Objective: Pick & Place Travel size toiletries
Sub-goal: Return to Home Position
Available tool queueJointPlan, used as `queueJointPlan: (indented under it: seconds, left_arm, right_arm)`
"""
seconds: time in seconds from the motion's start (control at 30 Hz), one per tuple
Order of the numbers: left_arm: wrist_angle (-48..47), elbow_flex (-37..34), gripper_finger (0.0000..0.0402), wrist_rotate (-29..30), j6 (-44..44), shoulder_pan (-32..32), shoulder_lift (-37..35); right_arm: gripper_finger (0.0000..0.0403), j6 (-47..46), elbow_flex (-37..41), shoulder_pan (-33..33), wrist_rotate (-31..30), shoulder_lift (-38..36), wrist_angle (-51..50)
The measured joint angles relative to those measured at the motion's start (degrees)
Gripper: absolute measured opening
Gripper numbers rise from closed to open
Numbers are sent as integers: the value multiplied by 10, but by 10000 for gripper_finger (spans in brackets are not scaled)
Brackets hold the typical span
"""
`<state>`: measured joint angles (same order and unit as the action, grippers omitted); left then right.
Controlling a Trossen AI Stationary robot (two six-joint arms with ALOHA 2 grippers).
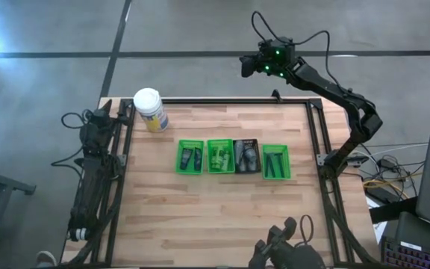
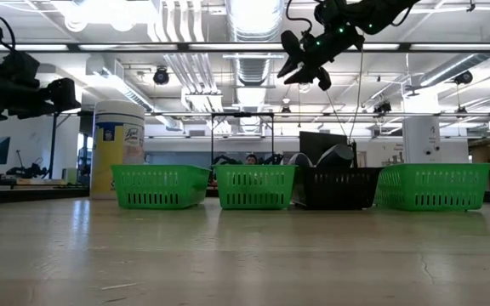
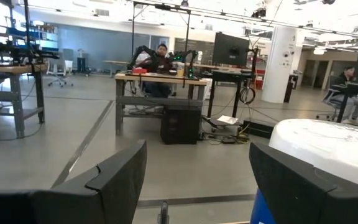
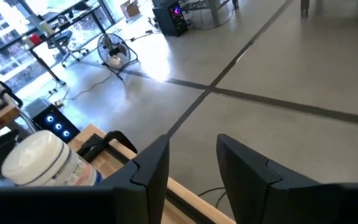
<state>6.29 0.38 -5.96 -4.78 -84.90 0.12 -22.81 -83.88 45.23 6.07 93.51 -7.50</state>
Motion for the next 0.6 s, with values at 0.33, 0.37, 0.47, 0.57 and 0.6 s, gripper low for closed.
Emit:
queueJointPlan:
  seconds: [0.33, 0.37, 0.47, 0.57, 0.6]
  left_arm:
    - [1, 0, 289, 0, 0, 0, 0]
    - [1, 0, 289, 0, 0, 0, 0]
    - [1, 0, 289, 0, 0, 0, 0]
    - [1, 0, 289, 0, 0, 0, 0]
    - [1, 0, 289, 0, 0, 0, 0]
  right_arm:
    - [160, 2, 0, 0, 0, 0, 0]
    - [162, 5, 0, 0, 0, 0, 0]
    - [169, 2, 0, 0, 0, 0, 0]
    - [177, 22, 2, 0, 6, -4, 0]
    - [179, 21, 6, 6, 17, -14, -10]
